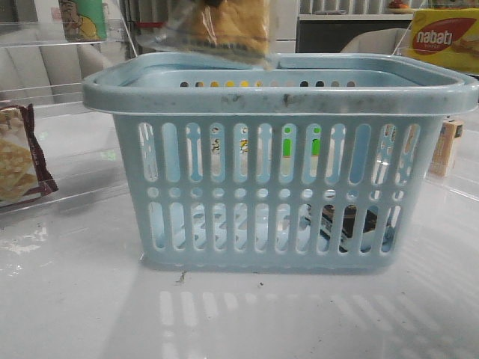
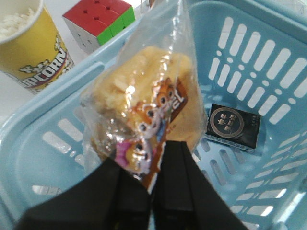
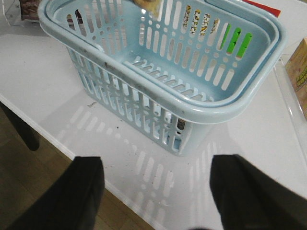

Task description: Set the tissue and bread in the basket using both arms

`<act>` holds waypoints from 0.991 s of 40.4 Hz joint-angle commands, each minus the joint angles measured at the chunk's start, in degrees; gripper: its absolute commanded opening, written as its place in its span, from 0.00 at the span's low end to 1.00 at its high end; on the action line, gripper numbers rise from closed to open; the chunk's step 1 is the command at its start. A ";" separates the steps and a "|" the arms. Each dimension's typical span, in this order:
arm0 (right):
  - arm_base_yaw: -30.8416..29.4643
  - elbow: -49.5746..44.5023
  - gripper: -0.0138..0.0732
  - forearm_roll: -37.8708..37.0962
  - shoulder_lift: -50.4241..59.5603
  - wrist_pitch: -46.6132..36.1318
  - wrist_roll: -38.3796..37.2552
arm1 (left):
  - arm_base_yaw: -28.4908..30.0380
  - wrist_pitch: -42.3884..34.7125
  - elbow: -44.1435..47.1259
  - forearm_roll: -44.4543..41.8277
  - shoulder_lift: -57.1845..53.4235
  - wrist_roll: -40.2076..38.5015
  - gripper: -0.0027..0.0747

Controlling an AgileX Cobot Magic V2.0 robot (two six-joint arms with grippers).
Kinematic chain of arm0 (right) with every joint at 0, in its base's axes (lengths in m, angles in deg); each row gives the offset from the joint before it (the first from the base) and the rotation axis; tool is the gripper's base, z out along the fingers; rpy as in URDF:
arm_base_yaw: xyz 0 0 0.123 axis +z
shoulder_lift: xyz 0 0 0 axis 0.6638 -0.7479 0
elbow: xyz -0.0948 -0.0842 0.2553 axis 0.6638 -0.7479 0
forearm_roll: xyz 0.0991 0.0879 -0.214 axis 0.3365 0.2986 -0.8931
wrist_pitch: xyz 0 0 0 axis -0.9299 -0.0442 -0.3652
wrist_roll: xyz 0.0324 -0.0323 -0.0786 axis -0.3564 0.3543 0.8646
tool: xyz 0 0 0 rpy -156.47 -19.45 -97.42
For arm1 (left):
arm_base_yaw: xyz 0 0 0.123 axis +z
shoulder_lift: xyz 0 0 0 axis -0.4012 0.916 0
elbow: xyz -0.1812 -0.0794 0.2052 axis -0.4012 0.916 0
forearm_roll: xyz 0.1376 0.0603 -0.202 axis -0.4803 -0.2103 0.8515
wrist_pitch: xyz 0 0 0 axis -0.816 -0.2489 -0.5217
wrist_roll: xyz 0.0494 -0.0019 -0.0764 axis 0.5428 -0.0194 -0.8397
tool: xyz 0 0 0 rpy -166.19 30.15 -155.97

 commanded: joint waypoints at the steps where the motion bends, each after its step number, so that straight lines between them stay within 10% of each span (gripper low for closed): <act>1: 0.05 1.35 0.81 -0.10 -0.20 -4.08 0.54 | -0.60 -6.15 -1.57 1.71 0.35 0.21 0.31; 9: 0.05 1.35 0.81 -0.10 -0.20 -4.08 0.54 | -0.60 -5.48 -2.00 2.34 1.43 0.21 0.64; 40: 0.05 1.35 0.81 -0.10 -0.20 -4.08 0.54 | -1.89 5.57 20.95 0.86 -38.86 -2.89 0.62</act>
